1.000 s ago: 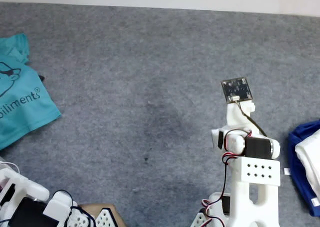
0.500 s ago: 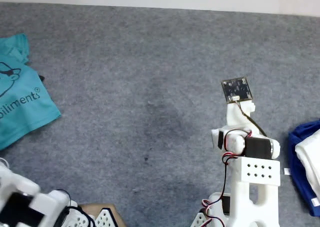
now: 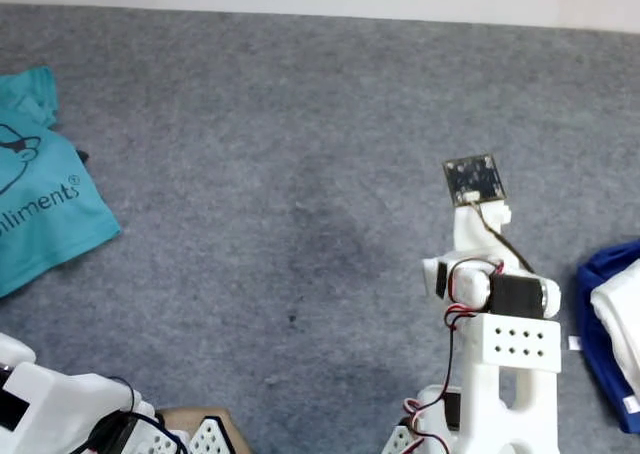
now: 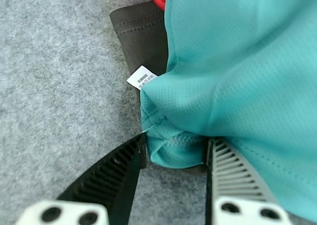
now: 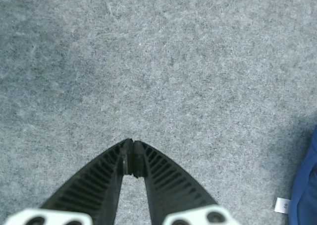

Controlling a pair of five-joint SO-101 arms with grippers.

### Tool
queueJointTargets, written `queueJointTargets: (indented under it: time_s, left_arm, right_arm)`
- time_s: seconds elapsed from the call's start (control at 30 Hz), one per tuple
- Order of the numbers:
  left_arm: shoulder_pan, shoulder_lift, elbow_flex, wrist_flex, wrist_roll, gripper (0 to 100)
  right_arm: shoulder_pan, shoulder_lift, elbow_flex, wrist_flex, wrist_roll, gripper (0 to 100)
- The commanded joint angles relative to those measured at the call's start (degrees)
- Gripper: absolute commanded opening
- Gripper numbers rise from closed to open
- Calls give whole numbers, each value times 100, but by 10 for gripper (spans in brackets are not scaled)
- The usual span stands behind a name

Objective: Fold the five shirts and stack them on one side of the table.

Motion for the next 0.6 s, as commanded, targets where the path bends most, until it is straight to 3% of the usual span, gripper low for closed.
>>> queueJointTargets:
  time_s: [0.0,0.07,0.3,0.43,0.57]
  left_arm:
    - [-31,48,-110,70,-9,130]
    - [-13,48,-66,62,-26,53]
    - [629,-40,233,105,-9,52]
    - [1675,-629,690,492,0,40]
    - [3029,-1947,971,1732,264,40]
  right_arm:
    - [-48,22,-31,-110,-70,6]
    - [-48,22,-31,-110,-70,6]
    - [-48,22,101,-119,-70,6]
    - [-57,22,488,-470,-237,6]
    - [-84,22,699,-681,-316,6]
